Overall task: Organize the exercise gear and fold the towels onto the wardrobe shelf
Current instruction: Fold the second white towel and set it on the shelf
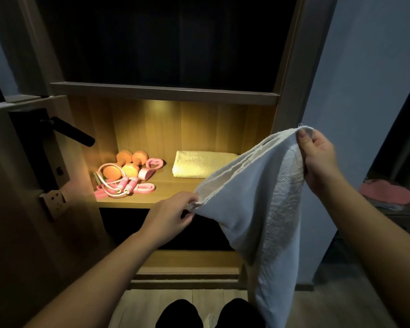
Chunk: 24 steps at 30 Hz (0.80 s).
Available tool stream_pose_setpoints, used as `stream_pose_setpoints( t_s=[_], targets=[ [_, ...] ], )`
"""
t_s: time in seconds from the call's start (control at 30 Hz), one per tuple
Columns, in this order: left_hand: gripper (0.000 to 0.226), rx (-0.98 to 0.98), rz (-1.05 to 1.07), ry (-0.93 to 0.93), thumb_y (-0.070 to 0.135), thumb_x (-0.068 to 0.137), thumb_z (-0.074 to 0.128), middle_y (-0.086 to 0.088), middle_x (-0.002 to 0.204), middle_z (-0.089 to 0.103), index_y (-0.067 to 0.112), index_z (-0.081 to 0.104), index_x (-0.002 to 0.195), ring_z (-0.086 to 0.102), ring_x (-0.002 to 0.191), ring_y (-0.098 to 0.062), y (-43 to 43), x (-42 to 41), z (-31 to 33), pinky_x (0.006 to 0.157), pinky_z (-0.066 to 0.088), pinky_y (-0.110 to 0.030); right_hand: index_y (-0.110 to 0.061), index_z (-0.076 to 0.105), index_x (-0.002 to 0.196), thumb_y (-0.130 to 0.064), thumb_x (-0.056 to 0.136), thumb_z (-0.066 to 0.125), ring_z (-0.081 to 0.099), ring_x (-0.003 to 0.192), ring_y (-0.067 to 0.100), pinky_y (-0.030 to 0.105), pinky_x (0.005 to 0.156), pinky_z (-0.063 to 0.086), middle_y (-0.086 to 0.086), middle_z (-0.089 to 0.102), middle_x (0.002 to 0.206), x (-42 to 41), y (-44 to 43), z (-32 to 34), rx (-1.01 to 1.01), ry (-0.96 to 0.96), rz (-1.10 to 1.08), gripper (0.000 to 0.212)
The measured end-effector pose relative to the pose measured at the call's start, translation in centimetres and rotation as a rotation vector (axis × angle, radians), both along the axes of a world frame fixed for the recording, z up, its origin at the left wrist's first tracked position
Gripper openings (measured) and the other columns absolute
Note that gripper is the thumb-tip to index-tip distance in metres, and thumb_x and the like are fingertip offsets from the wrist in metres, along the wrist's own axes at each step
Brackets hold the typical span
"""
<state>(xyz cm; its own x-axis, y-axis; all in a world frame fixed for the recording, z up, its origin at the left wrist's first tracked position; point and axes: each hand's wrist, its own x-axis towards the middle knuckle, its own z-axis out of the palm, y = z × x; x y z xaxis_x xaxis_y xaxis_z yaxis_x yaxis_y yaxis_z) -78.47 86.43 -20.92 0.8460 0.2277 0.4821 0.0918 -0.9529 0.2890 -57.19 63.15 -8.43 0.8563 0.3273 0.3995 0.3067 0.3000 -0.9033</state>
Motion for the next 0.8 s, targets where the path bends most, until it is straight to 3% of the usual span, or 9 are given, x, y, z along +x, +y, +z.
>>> stream_pose_setpoints(
  t_s=[0.1, 0.17, 0.3, 0.4, 0.5, 0.6, 0.67, 0.73, 0.8],
  targets=[
    [0.042, -0.027, -0.064, -0.035, 0.020, 0.085, 0.069, 0.017, 0.119, 0.060, 0.033, 0.056, 0.123, 0.060, 0.092, -0.003, -0.9, 1.5, -0.6, 0.066, 0.044, -0.014, -0.019, 0.064, 0.100, -0.032, 0.097, 0.053, 0.070, 0.080, 0.009, 0.023, 0.066, 0.056, -0.001, 0.070, 0.092, -0.2, -0.3, 0.8, 0.013, -0.008, -0.008, 0.017],
    [0.046, -0.077, -0.057, -0.058, 0.018, 0.085, 0.069, 0.018, 0.119, 0.061, 0.034, 0.055, 0.125, 0.061, 0.096, -0.001, -1.3, 2.4, -0.8, 0.070, 0.044, -0.014, -0.020, 0.064, 0.101, -0.034, 0.096, 0.053, 0.070, 0.081, 0.009, 0.022, 0.066, 0.056, -0.002, 0.070, 0.093, -0.2, -0.7, 1.2, 0.010, -0.015, -0.017, 0.019],
    [0.048, -0.346, 0.030, -0.069, 0.016, 0.091, 0.062, 0.019, 0.092, 0.063, 0.047, 0.046, 0.124, 0.054, 0.056, 0.001, -1.6, 3.3, -1.5, 0.049, 0.036, -0.013, -0.019, 0.063, 0.103, -0.034, 0.097, 0.052, 0.068, 0.089, 0.015, 0.027, 0.073, 0.058, 0.002, 0.069, 0.099, 0.0, -1.3, 1.2, -0.003, -0.013, -0.042, 0.020],
    [0.037, -0.473, -0.008, -0.073, 0.018, 0.096, 0.055, 0.011, 0.084, 0.064, 0.043, 0.046, 0.121, 0.052, 0.050, -0.006, -2.2, 3.3, -2.1, 0.044, 0.037, -0.023, -0.018, 0.064, 0.103, -0.033, 0.097, 0.053, 0.069, 0.086, 0.013, 0.026, 0.070, 0.059, 0.003, 0.070, 0.098, 0.5, -1.6, 0.8, -0.008, 0.000, -0.056, 0.019],
    [0.024, -0.221, 0.027, 0.041, 0.024, 0.096, 0.053, 0.010, 0.094, 0.066, 0.032, 0.050, 0.119, 0.060, 0.070, -0.008, -0.5, 2.8, 0.6, 0.060, 0.049, -0.028, -0.019, 0.062, 0.096, -0.030, 0.098, 0.054, 0.066, 0.079, 0.013, 0.028, 0.068, 0.057, 0.001, 0.068, 0.089, 1.9, -2.4, 0.6, -0.085, -0.014, -0.096, 0.014],
    [0.020, 0.129, 0.091, 0.204, 0.026, 0.096, 0.053, 0.000, 0.106, 0.066, 0.022, 0.052, 0.116, 0.063, 0.091, -0.025, 2.8, 3.4, 7.3, 0.065, 0.043, -0.032, -0.014, 0.060, 0.097, -0.028, 0.098, 0.055, 0.059, 0.078, 0.014, 0.027, 0.067, 0.051, 0.003, 0.064, 0.090, 3.8, -3.4, 0.1, -0.238, -0.061, -0.178, 0.015],
    [0.002, 0.292, 0.120, 0.214, 0.029, 0.096, 0.051, 0.003, 0.096, 0.064, 0.027, 0.051, 0.097, 0.060, 0.080, -0.018, 4.0, 4.1, 12.4, 0.057, 0.038, -0.027, -0.012, 0.059, 0.100, -0.029, 0.099, 0.054, 0.057, 0.073, 0.011, 0.024, 0.062, 0.048, 0.001, 0.062, 0.086, 4.7, -3.1, 0.6, -0.256, -0.086, -0.234, 0.017],
    [0.014, 0.369, 0.102, 0.098, 0.026, 0.095, 0.053, 0.005, 0.085, 0.058, 0.030, 0.046, 0.084, 0.050, 0.069, -0.009, 3.9, 5.1, 16.7, 0.051, 0.030, -0.020, -0.012, 0.057, 0.100, -0.030, 0.099, 0.053, 0.055, 0.072, 0.011, 0.025, 0.062, 0.048, 0.001, 0.060, 0.084, 5.3, -2.5, 2.1, -0.227, -0.103, -0.301, 0.018],
    [0.015, 0.343, 0.040, 0.022, 0.020, 0.094, 0.056, 0.009, 0.081, 0.052, 0.029, 0.048, 0.085, 0.049, 0.072, -0.010, 3.4, 5.8, 19.0, 0.053, 0.031, -0.019, -0.011, 0.055, 0.098, -0.029, 0.100, 0.051, 0.053, 0.073, 0.011, 0.026, 0.064, 0.046, 0.002, 0.057, 0.085, 5.6, -2.0, 3.6, -0.197, -0.118, -0.330, 0.018]
  ],
)
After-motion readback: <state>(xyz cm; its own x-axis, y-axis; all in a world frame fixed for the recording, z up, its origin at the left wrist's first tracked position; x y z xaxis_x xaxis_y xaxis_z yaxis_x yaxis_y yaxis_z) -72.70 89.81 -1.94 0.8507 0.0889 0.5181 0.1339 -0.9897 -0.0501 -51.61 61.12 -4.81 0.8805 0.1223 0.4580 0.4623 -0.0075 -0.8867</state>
